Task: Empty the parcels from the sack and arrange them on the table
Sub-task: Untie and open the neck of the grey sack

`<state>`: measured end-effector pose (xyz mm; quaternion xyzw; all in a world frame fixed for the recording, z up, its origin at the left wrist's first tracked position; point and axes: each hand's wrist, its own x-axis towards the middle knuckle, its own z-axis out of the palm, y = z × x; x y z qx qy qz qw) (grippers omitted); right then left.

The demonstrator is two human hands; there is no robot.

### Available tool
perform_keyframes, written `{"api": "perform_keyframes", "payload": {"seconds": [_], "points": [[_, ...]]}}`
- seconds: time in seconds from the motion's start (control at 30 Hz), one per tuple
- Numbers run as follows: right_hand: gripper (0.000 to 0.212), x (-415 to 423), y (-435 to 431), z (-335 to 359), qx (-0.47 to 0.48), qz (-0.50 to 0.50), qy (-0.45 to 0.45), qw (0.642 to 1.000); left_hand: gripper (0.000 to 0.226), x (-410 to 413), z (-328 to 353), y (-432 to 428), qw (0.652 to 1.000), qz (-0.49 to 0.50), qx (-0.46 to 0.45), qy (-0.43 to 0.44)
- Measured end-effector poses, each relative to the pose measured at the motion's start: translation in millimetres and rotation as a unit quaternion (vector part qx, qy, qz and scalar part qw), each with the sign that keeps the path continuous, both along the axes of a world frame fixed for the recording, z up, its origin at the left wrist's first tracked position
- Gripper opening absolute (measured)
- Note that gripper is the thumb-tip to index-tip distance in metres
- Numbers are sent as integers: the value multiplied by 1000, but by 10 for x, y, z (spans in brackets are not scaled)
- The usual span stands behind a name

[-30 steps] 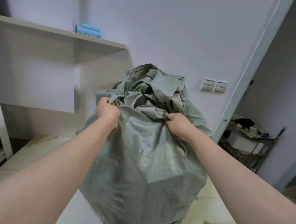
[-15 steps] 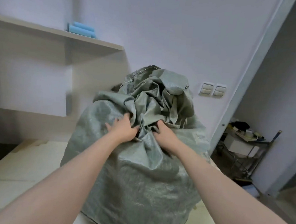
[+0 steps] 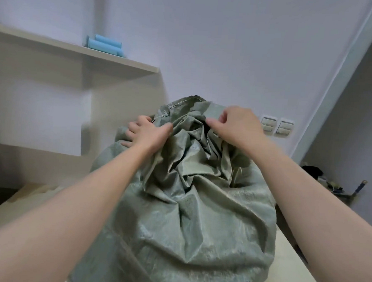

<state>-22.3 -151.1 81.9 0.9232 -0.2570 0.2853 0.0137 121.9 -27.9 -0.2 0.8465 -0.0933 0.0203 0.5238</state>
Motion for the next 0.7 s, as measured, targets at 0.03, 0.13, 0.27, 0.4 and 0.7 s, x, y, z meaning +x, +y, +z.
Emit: {"api": "perform_keyframes", "payload": {"seconds": [0.03, 0.13, 0.27, 0.4, 0.7], "points": [[42, 100, -47, 52, -15, 25, -57, 998, 70, 73, 22, -34, 1000, 2, 5, 4], [42, 452, -254, 140, -136, 24, -71, 988, 91, 324, 51, -147, 998, 33, 58, 1], [62, 918, -597, 173, -186, -2, 15, 983, 103, 609, 1, -245, 991, 56, 119, 5], [88, 1209, -845, -133, 107, 14, 110, 988, 113, 918, -134, -243, 981, 71, 179, 38], [40, 1578, -1202, -820, -30, -67, 306, 949, 140, 1431, -660, -214, 966, 43, 231, 109]]}}
